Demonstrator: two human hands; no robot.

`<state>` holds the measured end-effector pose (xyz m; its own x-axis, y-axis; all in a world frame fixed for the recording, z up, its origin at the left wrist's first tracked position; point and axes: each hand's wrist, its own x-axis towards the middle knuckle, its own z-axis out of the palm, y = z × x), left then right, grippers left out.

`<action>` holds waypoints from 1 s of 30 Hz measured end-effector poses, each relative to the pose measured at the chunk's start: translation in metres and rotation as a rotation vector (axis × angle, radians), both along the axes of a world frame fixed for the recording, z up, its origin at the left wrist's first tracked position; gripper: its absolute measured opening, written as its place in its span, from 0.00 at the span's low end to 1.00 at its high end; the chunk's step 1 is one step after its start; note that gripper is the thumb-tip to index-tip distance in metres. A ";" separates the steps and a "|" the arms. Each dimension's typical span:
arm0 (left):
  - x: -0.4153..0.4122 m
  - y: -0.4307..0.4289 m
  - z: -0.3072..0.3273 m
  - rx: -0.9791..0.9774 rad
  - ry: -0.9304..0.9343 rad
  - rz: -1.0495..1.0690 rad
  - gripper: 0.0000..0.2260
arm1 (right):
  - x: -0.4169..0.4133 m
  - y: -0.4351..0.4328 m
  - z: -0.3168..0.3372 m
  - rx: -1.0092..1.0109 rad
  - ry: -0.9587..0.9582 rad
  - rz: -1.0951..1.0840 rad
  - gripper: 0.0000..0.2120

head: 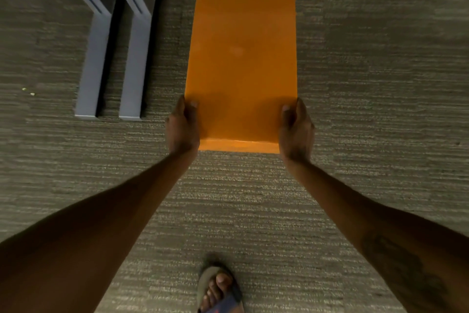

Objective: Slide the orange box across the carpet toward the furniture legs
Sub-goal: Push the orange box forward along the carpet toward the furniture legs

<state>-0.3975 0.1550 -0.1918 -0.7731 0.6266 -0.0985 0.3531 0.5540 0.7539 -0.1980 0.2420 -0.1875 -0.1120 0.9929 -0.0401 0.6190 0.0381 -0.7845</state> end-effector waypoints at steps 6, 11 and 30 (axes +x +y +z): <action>-0.057 0.007 0.003 -0.016 0.017 0.041 0.16 | -0.061 0.006 -0.002 0.002 0.038 -0.016 0.15; -0.111 0.017 0.006 0.001 0.006 0.053 0.15 | -0.109 0.013 -0.003 0.010 0.037 -0.025 0.18; -0.183 0.018 -0.017 -0.116 0.104 0.012 0.17 | -0.180 0.024 -0.022 -0.001 0.016 0.044 0.16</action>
